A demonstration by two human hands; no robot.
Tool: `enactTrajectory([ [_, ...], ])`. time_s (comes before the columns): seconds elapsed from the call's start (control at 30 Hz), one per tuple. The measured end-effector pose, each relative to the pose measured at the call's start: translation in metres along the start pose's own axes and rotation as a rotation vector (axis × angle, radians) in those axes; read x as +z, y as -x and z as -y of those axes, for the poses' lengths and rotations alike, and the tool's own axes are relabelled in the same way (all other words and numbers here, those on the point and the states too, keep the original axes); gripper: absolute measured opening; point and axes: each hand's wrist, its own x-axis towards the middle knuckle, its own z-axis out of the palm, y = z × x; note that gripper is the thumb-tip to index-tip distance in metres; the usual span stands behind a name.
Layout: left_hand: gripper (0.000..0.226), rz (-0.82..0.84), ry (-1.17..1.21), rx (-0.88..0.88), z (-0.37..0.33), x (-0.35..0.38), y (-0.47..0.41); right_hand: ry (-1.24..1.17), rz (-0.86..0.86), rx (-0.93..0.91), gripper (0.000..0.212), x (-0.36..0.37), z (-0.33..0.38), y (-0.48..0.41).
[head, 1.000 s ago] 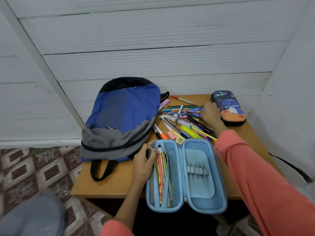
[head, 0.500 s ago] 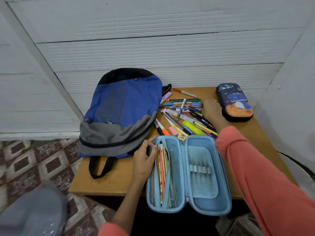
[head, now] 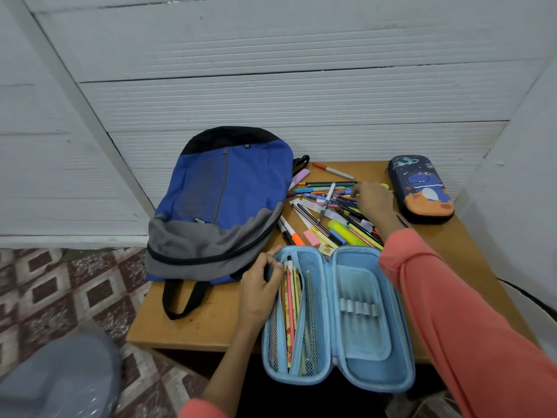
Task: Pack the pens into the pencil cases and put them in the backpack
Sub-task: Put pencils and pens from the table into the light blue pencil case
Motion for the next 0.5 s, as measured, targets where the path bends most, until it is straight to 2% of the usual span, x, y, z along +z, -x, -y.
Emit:
enactTrajectory([
  [0.2,0.022,0.009,0.002,0.005,0.0027,0.0002,-0.0009,0.076,0.016,0.013,0.025,0.0031,0.0043,-0.0043],
  [0.5,0.021,0.010,0.009,-0.002,0.0016,0.0005,-0.0002,0.066,0.001,-0.073,0.023,0.0082,-0.0019,-0.0013],
])
